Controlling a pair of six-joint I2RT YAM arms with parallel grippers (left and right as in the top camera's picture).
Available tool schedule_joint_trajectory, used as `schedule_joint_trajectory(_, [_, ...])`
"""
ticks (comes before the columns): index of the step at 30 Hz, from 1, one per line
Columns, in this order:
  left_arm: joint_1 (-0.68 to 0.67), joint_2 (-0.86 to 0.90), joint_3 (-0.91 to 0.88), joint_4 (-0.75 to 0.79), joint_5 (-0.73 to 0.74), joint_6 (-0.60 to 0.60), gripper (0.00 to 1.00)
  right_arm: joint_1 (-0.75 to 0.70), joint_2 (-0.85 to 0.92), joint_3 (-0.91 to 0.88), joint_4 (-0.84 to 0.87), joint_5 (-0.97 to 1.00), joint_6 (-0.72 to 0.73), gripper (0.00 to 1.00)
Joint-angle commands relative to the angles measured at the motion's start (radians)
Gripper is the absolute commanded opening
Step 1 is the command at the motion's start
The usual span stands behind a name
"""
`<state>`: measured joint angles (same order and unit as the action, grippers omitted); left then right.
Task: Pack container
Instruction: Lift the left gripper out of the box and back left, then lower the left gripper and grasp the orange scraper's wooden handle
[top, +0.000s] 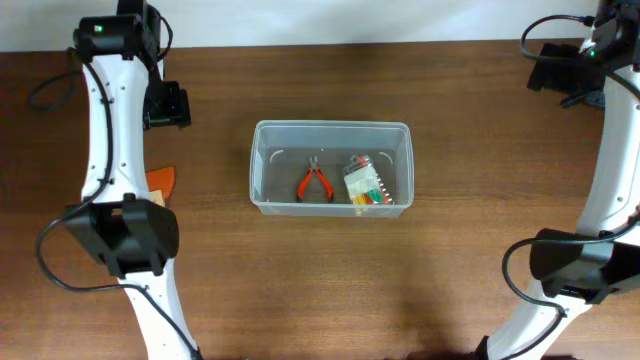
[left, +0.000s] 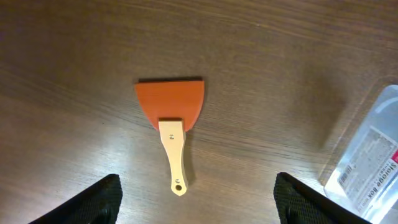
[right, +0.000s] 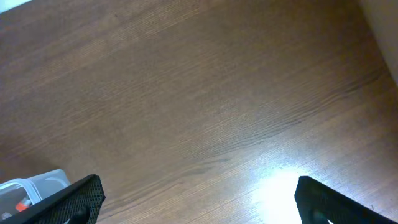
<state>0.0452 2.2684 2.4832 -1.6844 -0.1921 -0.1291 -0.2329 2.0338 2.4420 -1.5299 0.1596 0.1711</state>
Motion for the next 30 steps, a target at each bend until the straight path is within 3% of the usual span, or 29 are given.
schedule_joint_trajectory(1, [-0.001,-0.137,0.006,-0.003,-0.01,-0.012,0.8,0.003,-0.017,0.004,0.0,0.002,-0.009,0.99])
schedule_joint_trajectory(11, [0.033,-0.373,-0.124,0.032,-0.022,-0.013,0.81,0.003,-0.017,0.004,0.0,0.002,-0.009,0.99])
schedule_joint_trajectory(18, [0.087,-0.396,-0.523,0.266,-0.009,-0.001,0.81,0.003,-0.017,0.004,0.0,0.002,-0.009,0.99])
schedule_joint_trajectory(23, [0.126,-0.399,-0.822,0.465,0.1,-0.001,0.82,0.003,-0.017,0.004,0.0,0.002,-0.009,0.99])
schedule_joint_trajectory(30, [0.161,-0.399,-1.088,0.62,0.106,0.011,0.82,0.003,-0.017,0.004,0.0,0.002,-0.009,0.99])
